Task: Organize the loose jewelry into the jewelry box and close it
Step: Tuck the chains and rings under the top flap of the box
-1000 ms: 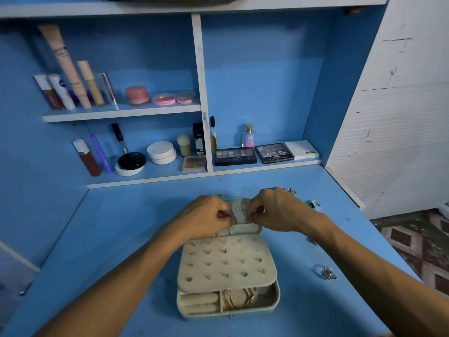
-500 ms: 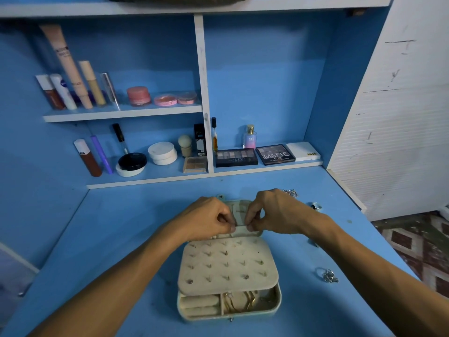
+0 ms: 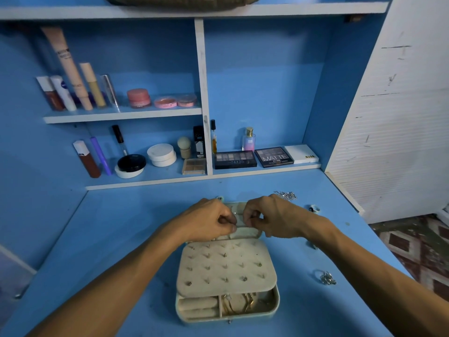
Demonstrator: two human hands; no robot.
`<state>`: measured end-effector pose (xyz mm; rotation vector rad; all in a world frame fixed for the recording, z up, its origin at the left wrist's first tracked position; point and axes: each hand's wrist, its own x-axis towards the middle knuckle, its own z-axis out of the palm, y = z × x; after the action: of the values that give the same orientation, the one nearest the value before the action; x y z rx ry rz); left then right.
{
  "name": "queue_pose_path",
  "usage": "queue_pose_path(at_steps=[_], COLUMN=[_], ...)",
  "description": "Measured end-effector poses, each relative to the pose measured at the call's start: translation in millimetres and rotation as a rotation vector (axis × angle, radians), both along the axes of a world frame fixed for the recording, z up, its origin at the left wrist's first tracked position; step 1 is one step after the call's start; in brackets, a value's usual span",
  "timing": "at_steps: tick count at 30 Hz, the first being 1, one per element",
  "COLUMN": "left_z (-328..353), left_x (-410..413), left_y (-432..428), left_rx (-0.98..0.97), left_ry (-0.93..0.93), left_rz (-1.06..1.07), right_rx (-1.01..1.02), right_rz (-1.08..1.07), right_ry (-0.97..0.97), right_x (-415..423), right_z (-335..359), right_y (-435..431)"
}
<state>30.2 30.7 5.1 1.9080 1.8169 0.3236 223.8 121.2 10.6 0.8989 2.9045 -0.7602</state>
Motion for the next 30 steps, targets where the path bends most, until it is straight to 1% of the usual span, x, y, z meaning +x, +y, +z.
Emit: queue_pose_path(at_steps=[17, 20, 25, 30], left_z=[-2.7, -3.4, -4.5, -7.9], left_x=[-0.6, -2.1, -1.8, -3.1], left_y=[-0.9, 0.3, -1.6, 0.1], left_rx=[0.005, -0.005, 0.037, 0.007], left_ry=[-0.082, -0.094, -0.111, -0.137], left_rz=[0.033, 0.023, 0.018, 0.054], right_rx=[-0.105, -0.124, -0.06, -0.115], right_rz=[-0.007, -0.015, -0.023, -0.019], right_ry=[-0.02, 0.022, 0.073, 0.123], right_x=[-4.0, -1.0, -0.8, 0.8], right_z=[-3.2, -7.7, -11.1, -7.4], right_y=[3.9, 5.6, 3.4, 2.4])
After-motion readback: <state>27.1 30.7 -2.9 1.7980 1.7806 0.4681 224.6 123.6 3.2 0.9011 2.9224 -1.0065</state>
